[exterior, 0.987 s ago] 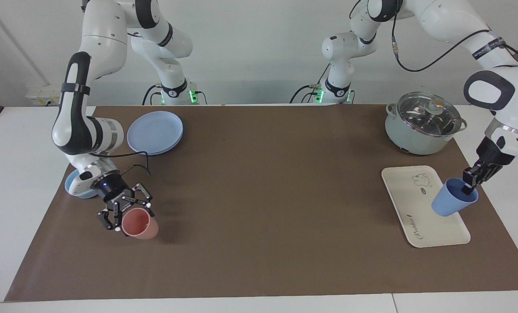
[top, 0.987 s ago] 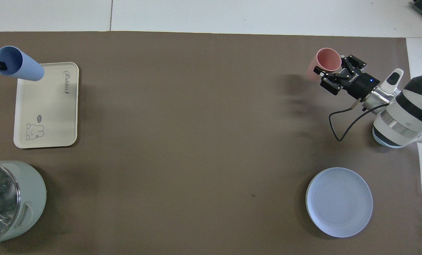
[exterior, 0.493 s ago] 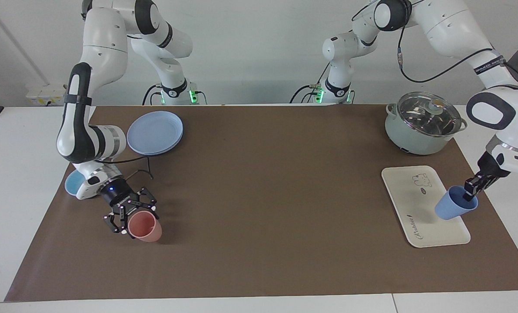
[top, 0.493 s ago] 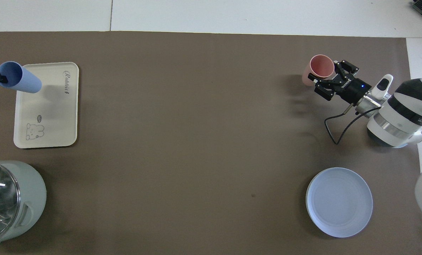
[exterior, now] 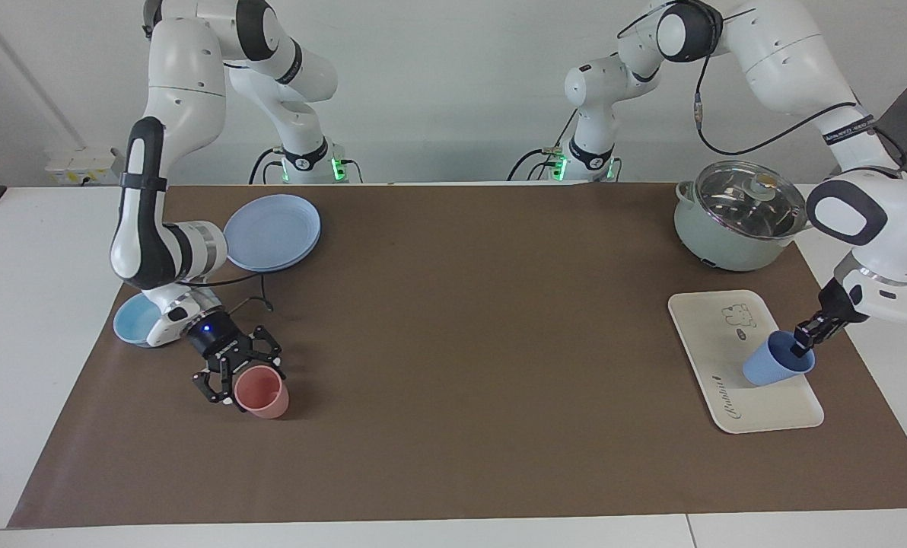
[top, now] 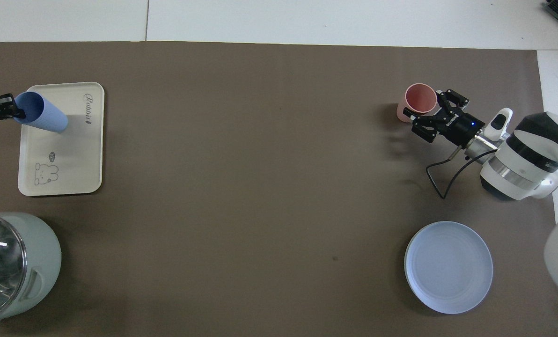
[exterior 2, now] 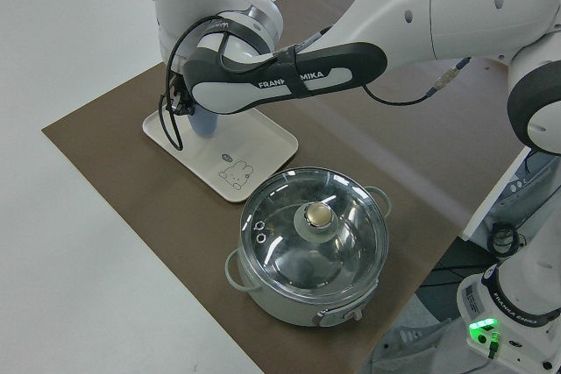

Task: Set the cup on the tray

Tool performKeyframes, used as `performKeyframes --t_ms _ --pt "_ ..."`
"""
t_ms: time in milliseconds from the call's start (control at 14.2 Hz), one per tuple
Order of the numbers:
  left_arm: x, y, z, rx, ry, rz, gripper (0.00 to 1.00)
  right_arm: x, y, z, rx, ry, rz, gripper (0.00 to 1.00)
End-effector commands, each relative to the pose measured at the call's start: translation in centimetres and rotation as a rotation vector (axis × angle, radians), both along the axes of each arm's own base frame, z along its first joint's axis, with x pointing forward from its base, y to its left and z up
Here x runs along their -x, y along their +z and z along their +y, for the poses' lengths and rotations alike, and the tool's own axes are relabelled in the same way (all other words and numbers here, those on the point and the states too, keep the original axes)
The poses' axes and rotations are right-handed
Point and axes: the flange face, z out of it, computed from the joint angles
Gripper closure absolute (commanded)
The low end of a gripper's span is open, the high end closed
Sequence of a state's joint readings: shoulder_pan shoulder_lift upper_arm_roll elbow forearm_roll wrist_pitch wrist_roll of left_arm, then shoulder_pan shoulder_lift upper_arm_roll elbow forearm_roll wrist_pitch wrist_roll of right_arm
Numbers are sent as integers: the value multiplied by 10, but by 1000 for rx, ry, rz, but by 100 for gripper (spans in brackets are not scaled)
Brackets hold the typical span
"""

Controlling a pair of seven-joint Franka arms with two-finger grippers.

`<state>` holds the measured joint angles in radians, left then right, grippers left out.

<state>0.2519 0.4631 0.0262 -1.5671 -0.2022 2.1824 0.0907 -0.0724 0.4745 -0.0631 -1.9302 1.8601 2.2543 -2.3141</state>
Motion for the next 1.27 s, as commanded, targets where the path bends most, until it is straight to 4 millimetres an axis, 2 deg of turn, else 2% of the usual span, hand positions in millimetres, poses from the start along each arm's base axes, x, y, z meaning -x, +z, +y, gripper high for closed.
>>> performKeyframes --t_ms 0,282,423,493,564,634,705,775,846,916,987,1198 --pt "4 3 -4 21 -1 19 100 7 4 -1 -23 -17 -30 0" --pt "4 3 -4 17 -4 22 100 4 22 4 -71 5 -74 0" --pt "4 3 -5 11 -8 26 100 2 44 4 -73 1 -102 0" --pt "3 5 -8 11 -16 28 96 3 59 4 -80 -10 -102 0" --pt "2 7 -10 10 -19 30 86 6 80 6 -99 -29 -81 0" --pt "2 8 -11 12 -21 34 69 12 104 7 -113 -76 -40 0" --pt "1 9 -10 11 -22 33 44 17 129 20 -108 -106 1 0" --pt "1 10 -10 9 -23 32 32 21 148 28 -99 -137 41 0" --pt "0 13 -10 8 -23 28 23 23 159 33 -90 -161 75 0" --pt "-1 15 -10 9 -25 30 18 24 163 39 -66 -179 110 0" --pt "-4 23 -12 15 -32 41 18 25 163 44 -39 -206 141 0" --pt "-14 60 -44 22 -98 69 18 32 170 82 46 -315 176 0"
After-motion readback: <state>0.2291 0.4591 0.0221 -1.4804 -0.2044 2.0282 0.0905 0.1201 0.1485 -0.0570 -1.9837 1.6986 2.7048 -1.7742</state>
